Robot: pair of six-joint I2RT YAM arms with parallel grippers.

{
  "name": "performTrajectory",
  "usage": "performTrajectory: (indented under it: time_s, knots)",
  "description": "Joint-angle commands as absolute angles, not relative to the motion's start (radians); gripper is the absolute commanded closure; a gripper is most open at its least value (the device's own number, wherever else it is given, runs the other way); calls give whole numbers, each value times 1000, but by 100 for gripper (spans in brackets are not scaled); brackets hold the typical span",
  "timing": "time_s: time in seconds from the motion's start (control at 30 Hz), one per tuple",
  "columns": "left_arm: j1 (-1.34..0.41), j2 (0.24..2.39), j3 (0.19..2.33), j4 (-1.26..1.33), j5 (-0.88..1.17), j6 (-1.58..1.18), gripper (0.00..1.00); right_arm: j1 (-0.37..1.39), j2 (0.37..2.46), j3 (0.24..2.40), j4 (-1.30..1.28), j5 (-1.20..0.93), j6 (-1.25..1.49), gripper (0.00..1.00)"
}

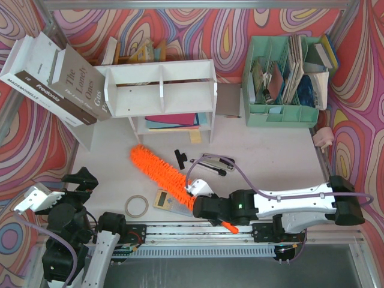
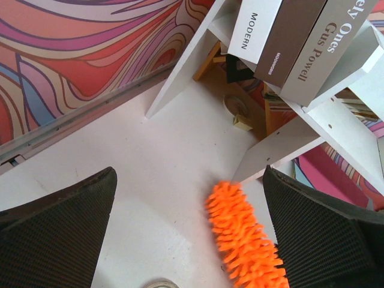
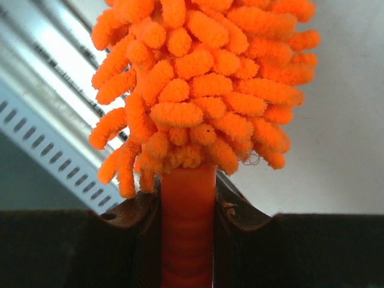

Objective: Dust the bookshelf with a duster

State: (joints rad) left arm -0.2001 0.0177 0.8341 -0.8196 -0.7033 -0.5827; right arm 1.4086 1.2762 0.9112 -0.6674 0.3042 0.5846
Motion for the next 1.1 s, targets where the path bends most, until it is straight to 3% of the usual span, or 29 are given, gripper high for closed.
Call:
performTrajectory:
  time_s: [0.0, 0.7, 1.07]
  knots:
    - [-193, 23, 825, -810, -701, -569, 1, 1457, 1235, 913, -602, 237, 479, 100]
    - [-193, 28, 824, -807, -699, -569, 1, 1464, 1202, 1054, -645, 695, 497, 100]
    - [-193, 34, 822, -799, -695, -564, 1, 1462, 1228, 974, -572, 607, 497, 100]
